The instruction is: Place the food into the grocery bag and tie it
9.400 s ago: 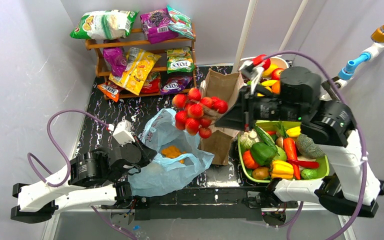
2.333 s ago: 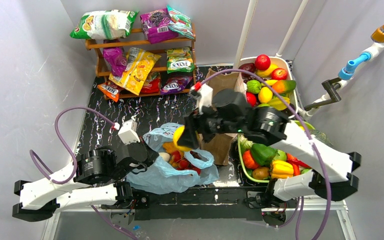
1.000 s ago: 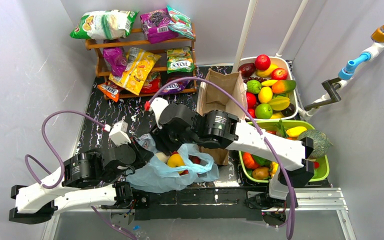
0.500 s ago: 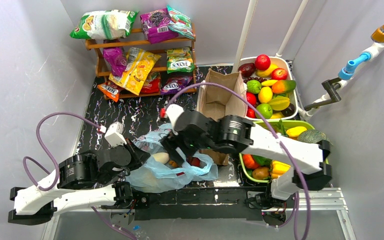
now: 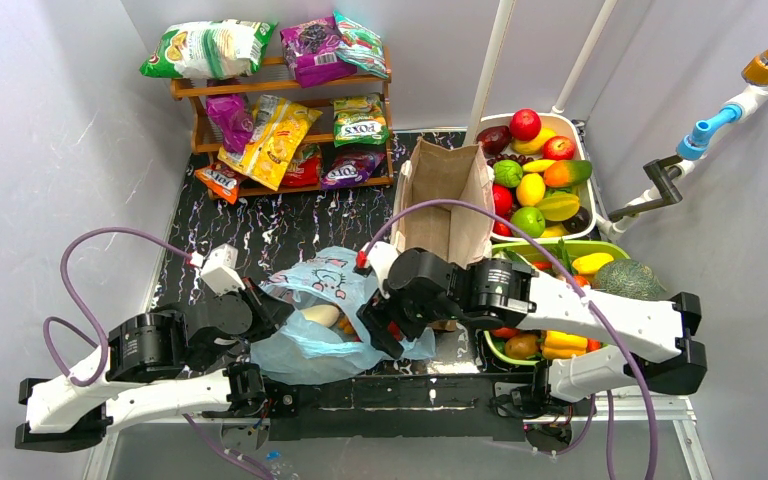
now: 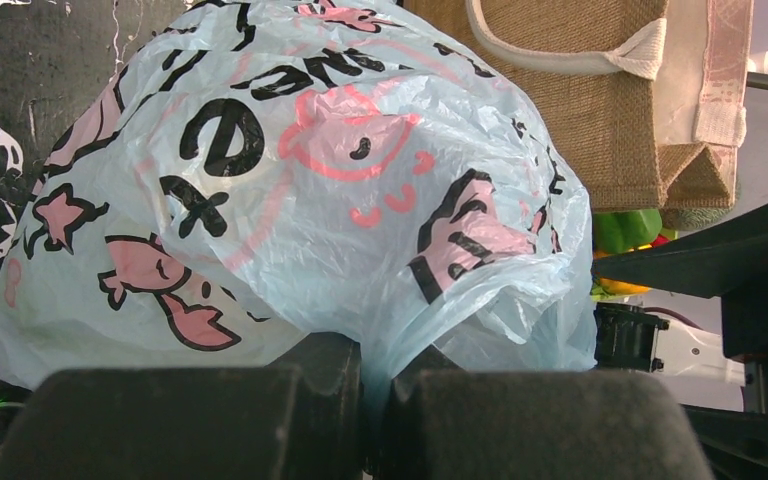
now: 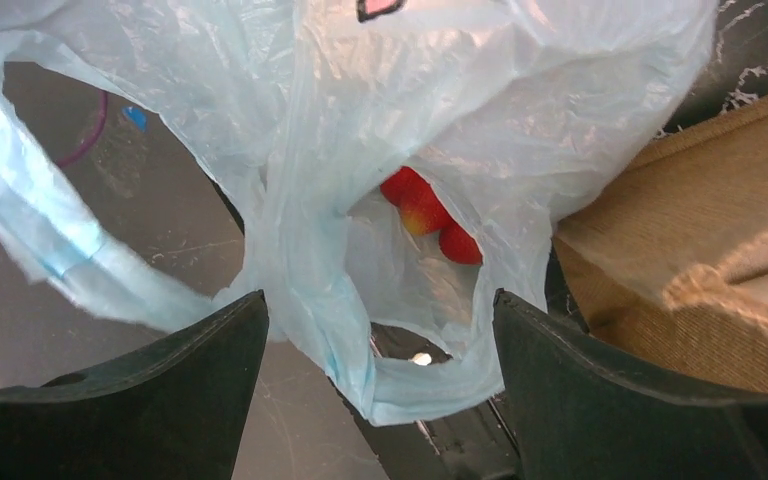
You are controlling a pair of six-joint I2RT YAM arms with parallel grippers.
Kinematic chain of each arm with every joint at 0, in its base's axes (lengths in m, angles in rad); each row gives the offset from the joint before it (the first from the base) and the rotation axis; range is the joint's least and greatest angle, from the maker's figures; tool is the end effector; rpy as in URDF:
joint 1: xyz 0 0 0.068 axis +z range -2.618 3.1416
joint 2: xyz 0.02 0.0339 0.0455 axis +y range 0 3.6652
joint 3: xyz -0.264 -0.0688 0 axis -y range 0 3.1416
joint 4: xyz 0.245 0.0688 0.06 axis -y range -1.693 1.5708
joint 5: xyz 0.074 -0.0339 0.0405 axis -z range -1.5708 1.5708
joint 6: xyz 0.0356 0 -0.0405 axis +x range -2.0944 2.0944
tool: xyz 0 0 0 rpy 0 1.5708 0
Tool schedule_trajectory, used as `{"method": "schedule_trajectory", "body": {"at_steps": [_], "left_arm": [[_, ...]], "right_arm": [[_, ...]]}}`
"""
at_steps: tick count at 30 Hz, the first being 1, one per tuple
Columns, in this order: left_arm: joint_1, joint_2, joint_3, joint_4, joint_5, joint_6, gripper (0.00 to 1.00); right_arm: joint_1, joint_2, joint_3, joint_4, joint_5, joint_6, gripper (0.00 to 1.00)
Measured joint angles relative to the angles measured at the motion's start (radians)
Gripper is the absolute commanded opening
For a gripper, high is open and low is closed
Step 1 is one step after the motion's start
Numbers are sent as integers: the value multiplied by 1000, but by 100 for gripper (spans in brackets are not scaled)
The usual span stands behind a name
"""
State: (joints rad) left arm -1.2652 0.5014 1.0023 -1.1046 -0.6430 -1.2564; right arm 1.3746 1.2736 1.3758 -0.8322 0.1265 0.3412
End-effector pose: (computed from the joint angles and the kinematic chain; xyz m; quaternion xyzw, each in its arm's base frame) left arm 0.0381 -0.0498 0.3525 -0.1432 0.8406 -0.3347 0.4010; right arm 0.0554 0.2559 0.3777 -0.4277 0.8049 0.2704 0.3100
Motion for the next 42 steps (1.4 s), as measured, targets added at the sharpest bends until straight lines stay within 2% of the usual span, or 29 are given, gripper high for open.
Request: {"method": "schedule_trajectory", "body": {"at_steps": [3,7,11,15,17,18,28,33,38,42], "left_arm": [[0,-1,-1,1,-5,8,0],[0,-35,-10,-10,-6,5,0],[0,-47,-16,-20,-8,0,0],[0,-46,-16,-26,-8,-1,0],[0,-45,-16,-26,-8,-1,0],[0,-45,-16,-26,-9,-1,0],[0,-37,3,-42,-48,54,0],[0,-6,105,-74,-111,151,0],[0,19,166,-39,-142,286,0],[0,82,176,19,-143,396,6]], "right_arm": [[0,17,-33,43,-36,-13,90],[0,2,-129,56,-72,-128,90],[0,-10,-150,61,-116,-188,82],[0,6,-150,103,-173,-187,42],[0,15,-150,125,-190,-185,10],[0,18,-152,136,-202,-184,1],[0,29,-150,138,-272,-153,1],[0,23,-77,103,-315,-105,1],[0,-34,-16,111,-342,-21,1],[0,-63,20,146,-346,56,1]]}}
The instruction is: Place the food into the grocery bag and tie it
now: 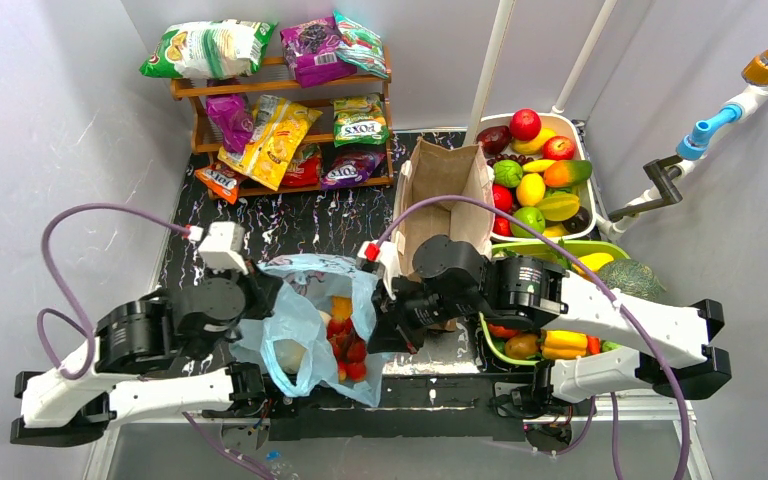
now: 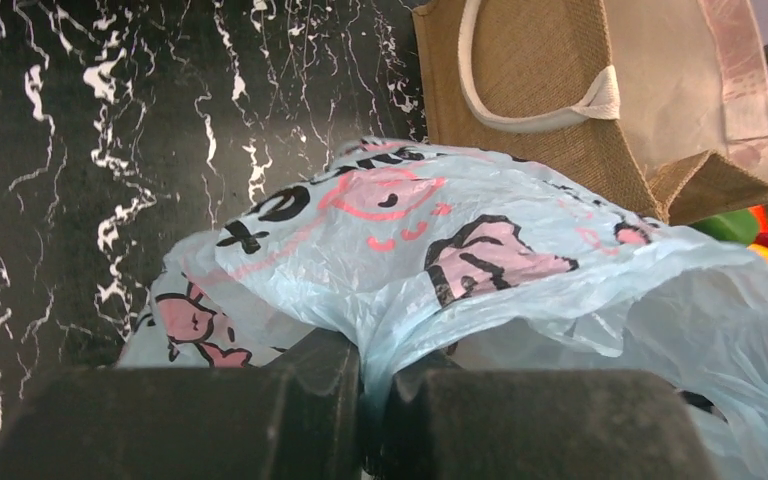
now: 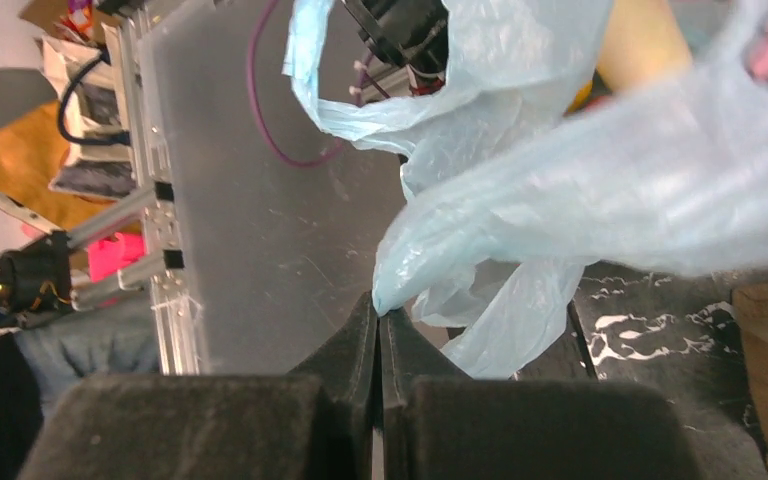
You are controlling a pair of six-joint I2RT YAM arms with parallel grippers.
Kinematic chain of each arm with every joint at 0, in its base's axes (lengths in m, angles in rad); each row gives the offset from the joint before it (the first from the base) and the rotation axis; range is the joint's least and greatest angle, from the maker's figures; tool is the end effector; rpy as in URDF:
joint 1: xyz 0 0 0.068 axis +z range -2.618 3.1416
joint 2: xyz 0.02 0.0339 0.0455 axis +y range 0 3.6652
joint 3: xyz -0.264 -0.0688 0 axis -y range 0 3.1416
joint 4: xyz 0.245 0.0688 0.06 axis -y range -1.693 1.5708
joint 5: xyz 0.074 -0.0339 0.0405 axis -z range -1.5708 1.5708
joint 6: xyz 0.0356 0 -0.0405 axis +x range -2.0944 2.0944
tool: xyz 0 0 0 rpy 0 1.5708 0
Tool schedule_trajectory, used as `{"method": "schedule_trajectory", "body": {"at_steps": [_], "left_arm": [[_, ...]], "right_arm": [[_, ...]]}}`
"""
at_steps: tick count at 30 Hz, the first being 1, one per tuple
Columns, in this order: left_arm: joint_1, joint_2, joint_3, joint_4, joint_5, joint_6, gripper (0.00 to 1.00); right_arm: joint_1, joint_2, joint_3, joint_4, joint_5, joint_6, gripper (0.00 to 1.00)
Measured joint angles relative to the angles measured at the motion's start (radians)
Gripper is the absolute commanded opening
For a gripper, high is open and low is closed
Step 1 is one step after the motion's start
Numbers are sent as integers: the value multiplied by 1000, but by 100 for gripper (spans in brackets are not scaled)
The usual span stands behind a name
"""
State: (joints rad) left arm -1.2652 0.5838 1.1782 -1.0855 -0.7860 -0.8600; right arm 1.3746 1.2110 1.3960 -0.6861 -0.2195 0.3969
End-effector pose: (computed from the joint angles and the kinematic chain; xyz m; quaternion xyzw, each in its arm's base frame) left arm 0.0410 -0.0463 0.3992 -0.0334 0.8158 -0.2550 0.5180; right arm 0.0416 0.2489 0.4124 -0.4509 0.7288 0.4520 0.2476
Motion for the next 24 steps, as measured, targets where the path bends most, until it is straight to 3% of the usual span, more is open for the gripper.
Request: {"method": "schedule_trajectory", "body": {"at_steps": [3,4,9,11,12,17,24], "left_arm": [[0,72,0,57,-4,87,14],[0,96,0,77,-7,111,21],[7,208,82,71,-16,175,73],[8,282,223,2,-7,149,84],[10,328,313,-37,0,127,95],[12,459,575,-237,73,8,98],[12,477,504,-398,290,-178,98]], "right_arm": [[0,6,19,19,10,63,1],[2,24,38,24,24,104,1],[24,71,77,30,109,176,1],[33,90,94,29,144,203,1],[35,98,100,28,163,212,1],[36,108,112,3,253,260,1],[36,108,134,-55,391,335,1]]}}
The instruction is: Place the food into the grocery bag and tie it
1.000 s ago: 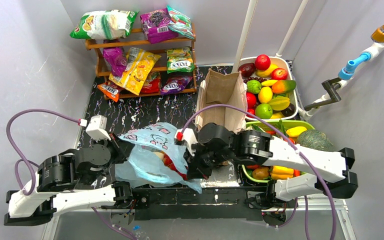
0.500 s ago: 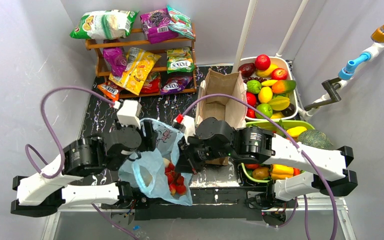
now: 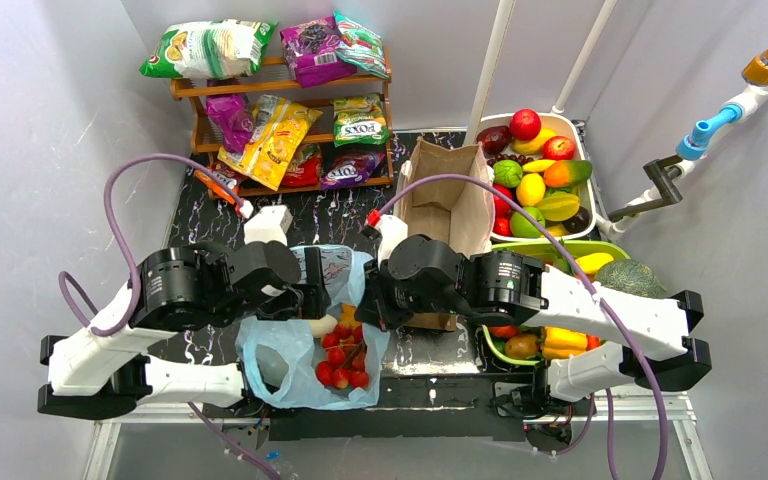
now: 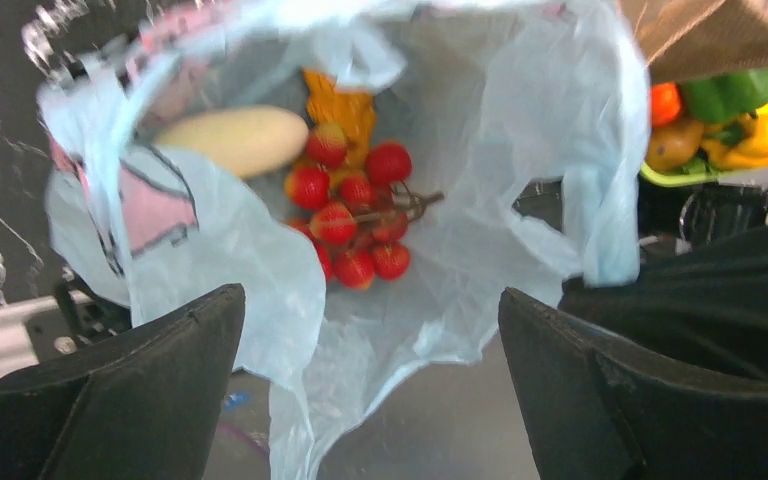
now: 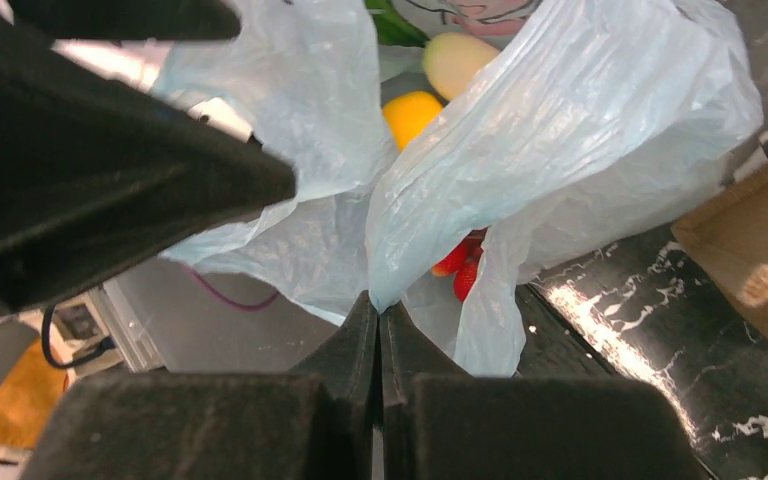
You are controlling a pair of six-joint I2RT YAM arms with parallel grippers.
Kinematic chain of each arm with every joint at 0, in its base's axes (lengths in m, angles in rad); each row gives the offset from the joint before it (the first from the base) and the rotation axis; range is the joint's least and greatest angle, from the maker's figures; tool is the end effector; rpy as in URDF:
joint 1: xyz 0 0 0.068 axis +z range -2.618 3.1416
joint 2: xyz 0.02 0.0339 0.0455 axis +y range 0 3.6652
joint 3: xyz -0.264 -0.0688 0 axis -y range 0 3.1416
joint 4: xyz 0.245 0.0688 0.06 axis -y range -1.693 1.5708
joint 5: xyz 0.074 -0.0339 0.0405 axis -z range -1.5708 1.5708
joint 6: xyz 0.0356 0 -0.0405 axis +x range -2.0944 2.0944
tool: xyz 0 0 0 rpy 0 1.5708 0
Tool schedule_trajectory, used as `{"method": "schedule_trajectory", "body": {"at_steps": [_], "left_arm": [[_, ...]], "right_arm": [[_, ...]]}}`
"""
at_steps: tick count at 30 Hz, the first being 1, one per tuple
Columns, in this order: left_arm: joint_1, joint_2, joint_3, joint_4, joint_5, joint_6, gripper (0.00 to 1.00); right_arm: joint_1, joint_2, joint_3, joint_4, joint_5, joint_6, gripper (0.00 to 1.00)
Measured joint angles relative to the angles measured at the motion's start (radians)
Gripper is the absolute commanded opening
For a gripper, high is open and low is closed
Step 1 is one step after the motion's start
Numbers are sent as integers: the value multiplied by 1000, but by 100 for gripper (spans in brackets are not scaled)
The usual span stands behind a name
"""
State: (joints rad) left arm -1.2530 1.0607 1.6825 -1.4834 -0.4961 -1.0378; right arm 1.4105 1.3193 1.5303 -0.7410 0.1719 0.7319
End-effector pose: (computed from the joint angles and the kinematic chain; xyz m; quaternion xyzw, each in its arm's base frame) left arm 0.0548 -0.1124 0.4555 0.0129 0.9130 -0.2116 0.3486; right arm 0.0500 0.2709 0.4240 -0.2475 0.8293 0.3992 0.3027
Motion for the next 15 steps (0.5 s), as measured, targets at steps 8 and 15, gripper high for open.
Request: {"method": "schedule_trajectory", "body": {"at_steps": [8,15], "left_arm": [[-1,-47,-46,-8,124,-146,97],[-1,-58,29,-7,165,-166,91]], "right_arm": [[-1,17,1,-83,137,120,1],[-35,151,76,-150,227,180,1]]}}
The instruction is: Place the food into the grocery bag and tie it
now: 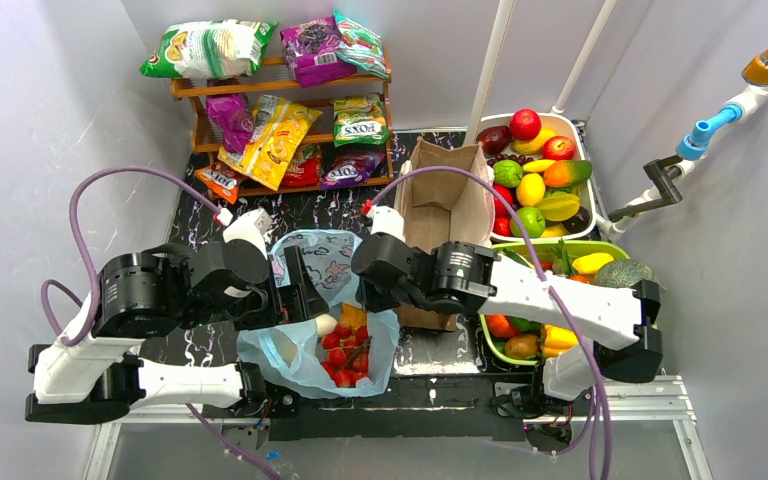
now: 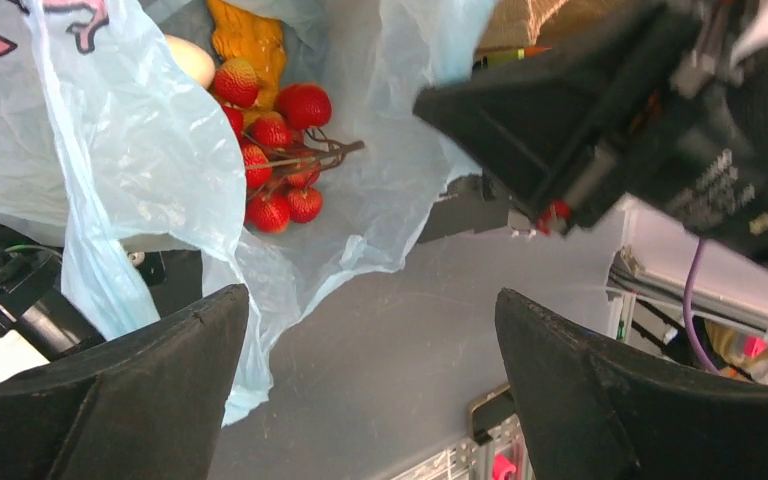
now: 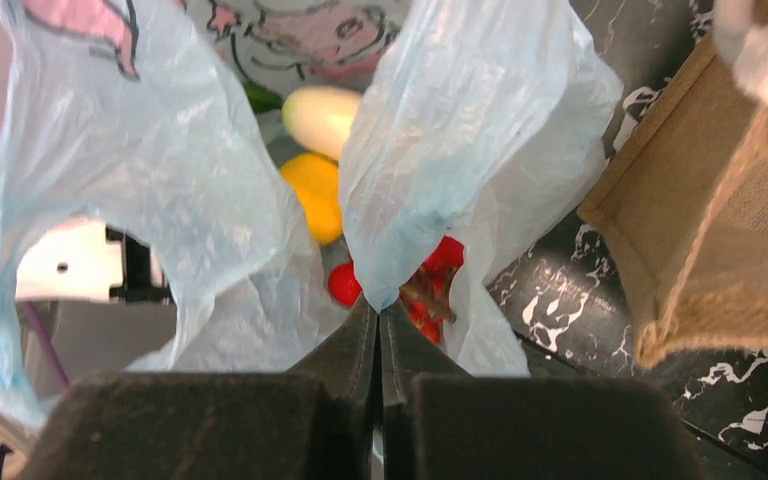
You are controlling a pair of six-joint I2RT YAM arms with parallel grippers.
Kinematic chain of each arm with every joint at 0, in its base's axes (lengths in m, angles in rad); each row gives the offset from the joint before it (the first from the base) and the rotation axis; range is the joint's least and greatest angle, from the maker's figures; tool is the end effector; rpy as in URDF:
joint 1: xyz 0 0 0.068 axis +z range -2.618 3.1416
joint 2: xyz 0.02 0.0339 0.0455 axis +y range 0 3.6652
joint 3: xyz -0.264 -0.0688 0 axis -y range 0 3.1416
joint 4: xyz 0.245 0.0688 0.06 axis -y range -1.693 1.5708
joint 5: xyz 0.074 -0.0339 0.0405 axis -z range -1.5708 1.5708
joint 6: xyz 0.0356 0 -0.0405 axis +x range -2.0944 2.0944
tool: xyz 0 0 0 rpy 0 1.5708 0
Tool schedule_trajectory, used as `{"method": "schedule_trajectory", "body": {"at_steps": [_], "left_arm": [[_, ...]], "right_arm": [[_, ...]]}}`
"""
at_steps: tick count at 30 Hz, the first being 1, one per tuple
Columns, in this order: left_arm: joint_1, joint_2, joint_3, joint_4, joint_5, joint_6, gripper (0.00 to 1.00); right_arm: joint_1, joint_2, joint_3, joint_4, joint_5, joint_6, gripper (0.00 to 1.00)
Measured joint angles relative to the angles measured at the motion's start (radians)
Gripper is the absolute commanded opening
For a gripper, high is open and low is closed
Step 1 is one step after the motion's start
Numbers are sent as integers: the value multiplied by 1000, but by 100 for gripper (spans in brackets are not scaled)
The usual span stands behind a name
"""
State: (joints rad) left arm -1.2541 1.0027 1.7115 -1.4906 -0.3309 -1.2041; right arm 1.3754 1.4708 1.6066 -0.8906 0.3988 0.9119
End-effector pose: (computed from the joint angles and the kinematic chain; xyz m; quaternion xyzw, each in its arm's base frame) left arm 0.0425 -0.0927 0.4652 -0.0405 0.9119 -0.3062 0.2703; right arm 0.0730 0.2976 0.3956 -0.1302 0.8937 0.2786 0.3266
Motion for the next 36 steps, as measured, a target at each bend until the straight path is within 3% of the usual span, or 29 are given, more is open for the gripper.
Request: {"method": "schedule_trajectory", "body": {"at_steps": [5,14,20,26,31,36], "left_arm": [[0,-57,-22,1,51,14,87],[0,-351,-264,0,52,-81,82],[0,-313,-377,0,78,-97,83],[0,-243,-393,0,87,-120,79],[0,-324,-403,0,87,-145,90],[0,-439,-380,0,59,-147,86]], "right_arm": [[-48,63,63,-34,36,23,1],[-125,68,69,-50,60,66,1],[-136,68,69,-41,48,76,1],[-136,65,50,-17,37,80,1],[-138,56,8,-2,29,80,1],[-140,55,0,6,21,80,1]]}}
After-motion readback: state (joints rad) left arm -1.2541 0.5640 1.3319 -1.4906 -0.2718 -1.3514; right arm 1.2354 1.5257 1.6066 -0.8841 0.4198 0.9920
